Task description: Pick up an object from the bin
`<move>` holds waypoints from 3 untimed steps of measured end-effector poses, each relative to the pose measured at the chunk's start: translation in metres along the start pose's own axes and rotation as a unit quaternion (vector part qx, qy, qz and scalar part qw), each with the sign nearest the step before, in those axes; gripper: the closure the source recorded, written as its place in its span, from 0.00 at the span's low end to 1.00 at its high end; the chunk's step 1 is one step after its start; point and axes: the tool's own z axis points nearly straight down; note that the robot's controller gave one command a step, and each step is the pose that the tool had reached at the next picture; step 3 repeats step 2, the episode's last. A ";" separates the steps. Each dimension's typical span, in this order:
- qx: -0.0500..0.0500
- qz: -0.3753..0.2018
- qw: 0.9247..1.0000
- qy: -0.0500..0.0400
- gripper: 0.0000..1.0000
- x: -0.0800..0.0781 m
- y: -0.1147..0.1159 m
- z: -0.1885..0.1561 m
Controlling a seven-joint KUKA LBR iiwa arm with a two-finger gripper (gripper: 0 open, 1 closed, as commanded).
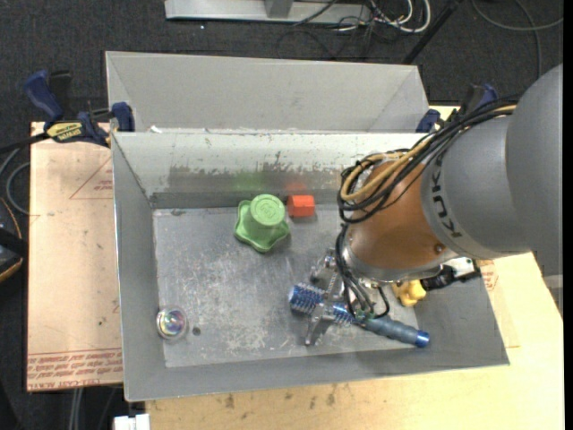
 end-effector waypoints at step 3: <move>0.001 -0.007 1.000 0.000 1.00 -0.008 -0.018 -0.152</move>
Offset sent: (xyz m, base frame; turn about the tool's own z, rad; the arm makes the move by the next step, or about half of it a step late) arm 0.0000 0.0000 0.0000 0.0000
